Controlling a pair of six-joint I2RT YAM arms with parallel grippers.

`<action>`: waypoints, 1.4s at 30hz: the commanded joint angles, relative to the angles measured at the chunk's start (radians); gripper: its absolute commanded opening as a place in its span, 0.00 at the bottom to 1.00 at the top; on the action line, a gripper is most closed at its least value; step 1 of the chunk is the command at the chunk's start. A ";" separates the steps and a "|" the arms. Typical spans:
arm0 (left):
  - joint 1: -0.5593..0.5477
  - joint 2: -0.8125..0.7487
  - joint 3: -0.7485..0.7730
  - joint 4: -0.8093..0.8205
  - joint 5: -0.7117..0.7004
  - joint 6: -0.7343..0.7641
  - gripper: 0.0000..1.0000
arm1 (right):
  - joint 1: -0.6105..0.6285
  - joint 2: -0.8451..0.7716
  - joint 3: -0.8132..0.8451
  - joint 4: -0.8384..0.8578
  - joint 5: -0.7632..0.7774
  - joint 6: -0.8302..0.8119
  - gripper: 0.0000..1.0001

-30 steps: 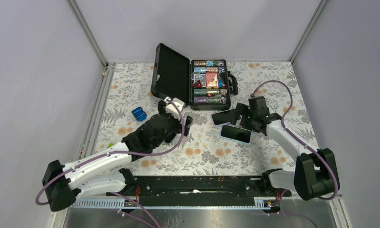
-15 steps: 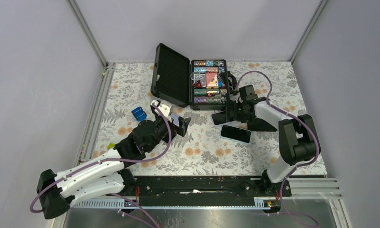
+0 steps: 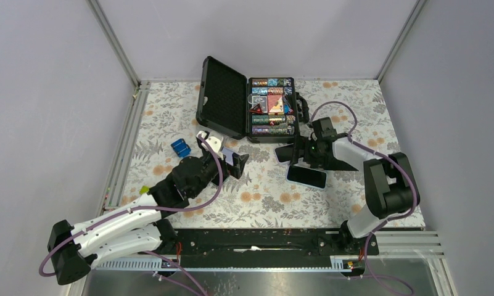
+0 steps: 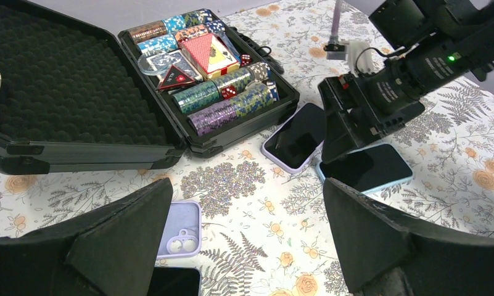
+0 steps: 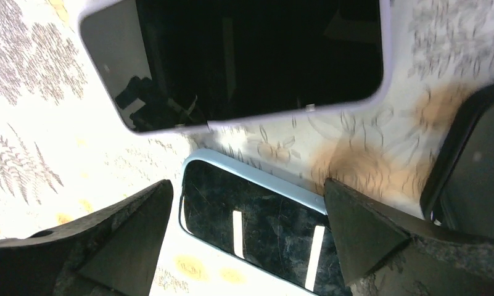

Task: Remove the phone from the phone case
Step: Pick up the phone at the center of the board.

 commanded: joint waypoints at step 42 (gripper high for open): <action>-0.099 0.985 0.748 -0.375 0.624 0.532 0.99 | 0.013 -1.077 -0.231 -0.528 0.319 0.378 1.00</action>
